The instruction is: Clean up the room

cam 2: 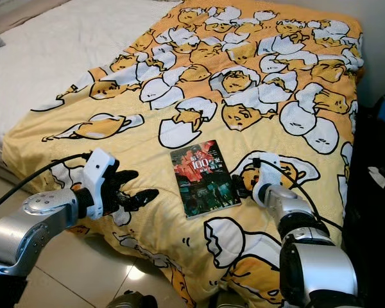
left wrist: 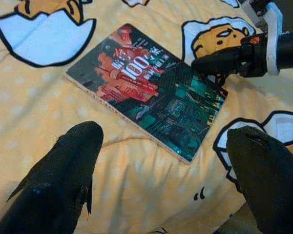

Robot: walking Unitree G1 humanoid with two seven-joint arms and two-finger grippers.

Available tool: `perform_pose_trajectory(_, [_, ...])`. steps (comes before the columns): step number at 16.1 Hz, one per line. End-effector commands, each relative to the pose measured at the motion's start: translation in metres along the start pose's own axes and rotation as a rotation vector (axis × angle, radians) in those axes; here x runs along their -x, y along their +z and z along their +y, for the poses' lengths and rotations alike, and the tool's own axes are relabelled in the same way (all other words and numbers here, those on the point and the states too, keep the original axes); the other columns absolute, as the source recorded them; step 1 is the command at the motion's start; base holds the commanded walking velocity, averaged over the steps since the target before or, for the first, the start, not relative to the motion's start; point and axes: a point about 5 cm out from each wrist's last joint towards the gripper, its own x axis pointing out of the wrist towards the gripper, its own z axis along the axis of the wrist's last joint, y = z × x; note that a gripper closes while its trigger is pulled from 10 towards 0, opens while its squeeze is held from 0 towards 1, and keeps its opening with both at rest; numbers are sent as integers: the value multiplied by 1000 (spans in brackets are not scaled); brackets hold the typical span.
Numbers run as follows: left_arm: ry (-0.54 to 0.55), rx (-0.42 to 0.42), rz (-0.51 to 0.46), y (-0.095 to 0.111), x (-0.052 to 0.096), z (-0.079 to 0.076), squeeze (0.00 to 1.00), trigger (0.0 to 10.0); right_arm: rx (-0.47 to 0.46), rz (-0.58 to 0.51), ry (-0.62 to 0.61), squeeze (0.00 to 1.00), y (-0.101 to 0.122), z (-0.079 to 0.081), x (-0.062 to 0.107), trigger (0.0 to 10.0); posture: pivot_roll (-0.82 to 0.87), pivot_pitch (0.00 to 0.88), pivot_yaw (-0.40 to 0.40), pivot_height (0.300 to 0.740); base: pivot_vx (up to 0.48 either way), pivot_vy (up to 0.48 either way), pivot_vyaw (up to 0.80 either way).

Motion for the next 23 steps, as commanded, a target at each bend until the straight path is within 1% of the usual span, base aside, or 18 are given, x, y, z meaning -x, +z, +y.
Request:
perform_pose_trajectory(1, [10,-3,9,1,3,6,0,10000,-5,112,-11,0,-25,-5,1,10000,0,152,77,740,0,0,0])
perform_pose_trajectory(3, [16,-10,8,3,3,7,0,10000,60,113,-83,0,-29,-14,4,10000,3,147,76,740,0,0,0])
perform_pose_trajectory(4, [18,-14,12,3,3,7,0,10000,10,111,-107,0,-29,-18,5,10000,6,145,74,740,0,0,0])
perform_pose_trajectory(5, [17,-9,9,3,4,8,0,10000,-48,129,-94,0,-31,-18,6,10000,5,143,73,740,0,0,0])
perform_pose_trajectory(7, [-15,0,-15,8,6,5,0,10000,-172,108,54,0,-22,-9,5,10000,6,138,62,740,0,0,0])
perform_pose_trajectory(9, [-95,8,-28,11,9,-4,0,10000,-212,103,180,0,-14,-3,7,10000,6,138,60,740,0,0,0])
perform_pose_trajectory(10, [-105,8,-24,11,8,-5,0,10000,-210,109,193,0,-14,-3,7,10000,6,138,60,740,0,0,0])
perform_pose_trajectory(11, [-87,-3,-1,7,6,-4,0,10000,-138,146,133,0,-21,-9,8,10000,7,138,64,740,0,0,0])
perform_pose_trajectory(12, [-74,-17,21,5,3,-4,0,10000,-111,156,89,0,-26,-13,9,10000,7,138,64,740,0,0,0])
perform_pose_trajectory(13, [-74,-24,30,4,3,-4,0,10000,-114,156,80,0,-28,-15,9,10000,7,138,64,740,0,0,0])
perform_pose_trajectory(15, [-60,-33,45,3,1,-4,0,10000,-69,138,-37,0,-33,-27,11,10000,12,138,75,740,0,0,0])
perform_pose_trajectory(16, [-73,-38,50,3,0,-5,0,10000,-89,147,-39,0,-37,-28,12,10000,13,137,77,740,0,0,0])
perform_pose_trajectory(18, [-147,-61,80,0,-1,-14,0,10000,-44,218,-26,0,-51,-28,14,10000,16,125,88,740,0,0,0])
perform_pose_trajectory(19, [-151,-63,84,0,-1,-15,0,10000,-58,215,-32,0,-52,-28,14,10000,15,126,90,740,0,0,0])
perform_pose_trajectory(20, [-162,-63,87,0,-2,-16,0,10000,-106,214,-27,0,-53,-28,14,10000,16,120,92,740,0,0,0])
perform_pose_trajectory(21, [-171,-63,87,1,-2,-17,0,10000,-109,224,-18,0,-54,-27,14,10000,16,120,95,740,0,0,0])
perform_pose_trajectory(22, [-161,-67,92,2,-4,-16,0,10000,-42,295,-21,0,-64,-30,17,10000,16,116,95,740,0,0,0])
perform_pose_trajectory(23, [-154,-67,91,2,-6,-16,0,10000,9,315,-30,0,-69,-31,18,10000,18,115,93,740,0,0,0])
